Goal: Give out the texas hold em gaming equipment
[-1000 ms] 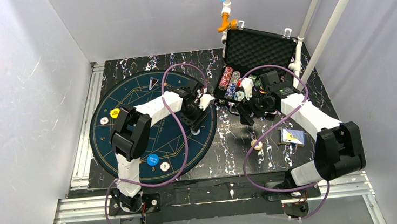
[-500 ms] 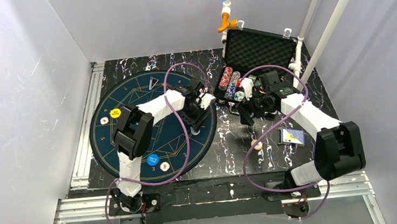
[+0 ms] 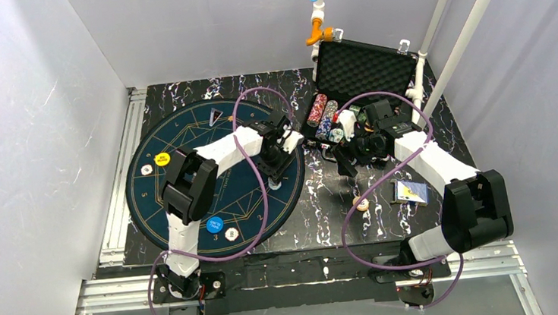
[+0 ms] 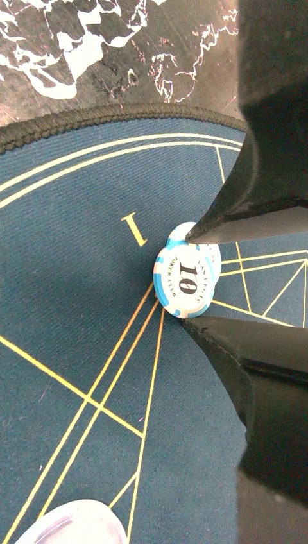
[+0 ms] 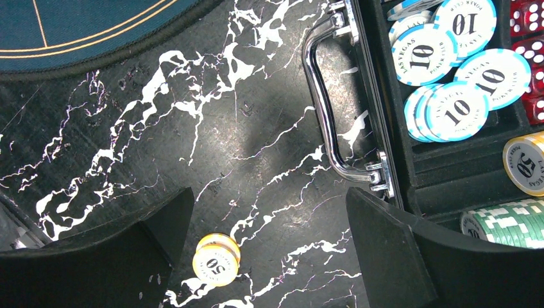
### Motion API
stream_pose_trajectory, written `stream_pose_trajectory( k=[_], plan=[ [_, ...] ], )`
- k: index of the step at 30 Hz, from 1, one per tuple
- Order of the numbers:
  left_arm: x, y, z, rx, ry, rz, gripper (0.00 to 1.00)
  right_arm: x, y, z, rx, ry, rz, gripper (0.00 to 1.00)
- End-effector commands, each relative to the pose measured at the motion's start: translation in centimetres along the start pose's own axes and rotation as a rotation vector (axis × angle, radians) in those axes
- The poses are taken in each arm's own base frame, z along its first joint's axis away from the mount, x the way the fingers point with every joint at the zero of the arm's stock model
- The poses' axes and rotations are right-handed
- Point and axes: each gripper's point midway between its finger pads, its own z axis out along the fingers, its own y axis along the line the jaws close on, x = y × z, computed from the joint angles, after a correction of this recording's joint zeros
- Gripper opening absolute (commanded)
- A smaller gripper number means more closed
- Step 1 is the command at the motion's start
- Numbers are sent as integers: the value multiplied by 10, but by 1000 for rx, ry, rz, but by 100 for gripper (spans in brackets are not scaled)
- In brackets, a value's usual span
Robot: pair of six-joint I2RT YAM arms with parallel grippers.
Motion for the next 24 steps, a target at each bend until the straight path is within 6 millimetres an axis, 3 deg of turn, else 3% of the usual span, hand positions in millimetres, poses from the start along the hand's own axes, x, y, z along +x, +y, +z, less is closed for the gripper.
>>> stream_pose_trajectory(
  k=[1, 4, 8, 11, 12, 13, 15, 19, 22, 24],
  plan=[
    [4, 14, 27, -64, 15, 13, 36, -8, -3, 1, -8, -21, -10, 98],
    [-4, 15, 9, -52, -27, 19, 34, -8, -3, 2, -11, -21, -9, 98],
    [-13, 25, -50, 34, -155, -22, 34, -7, -1, 3, -23, -18, -8, 98],
    [13, 33, -65, 67, -137, -55, 34, -7, 0, 2, -31, -18, -8, 98],
    [42, 42, -74, 75, -128, -64, 37, -8, 1, 2, -33, -21, -10, 98],
    [47, 48, -77, 57, -145, -51, 46, -7, 1, 2, -37, -21, -10, 98],
    [35, 50, -83, 29, -194, -87, 61, -8, 1, 3, -37, -21, -8, 98],
    [10, 43, -78, -63, -240, -137, 75, -9, -1, 3, -26, -23, -5, 98],
    [-4, 40, -71, -226, -271, -210, 84, -9, -4, 2, -5, -26, -2, 98],
    [-4, 31, -64, -227, -265, -262, 84, -9, -5, 1, 2, -26, -1, 98]
  ],
)
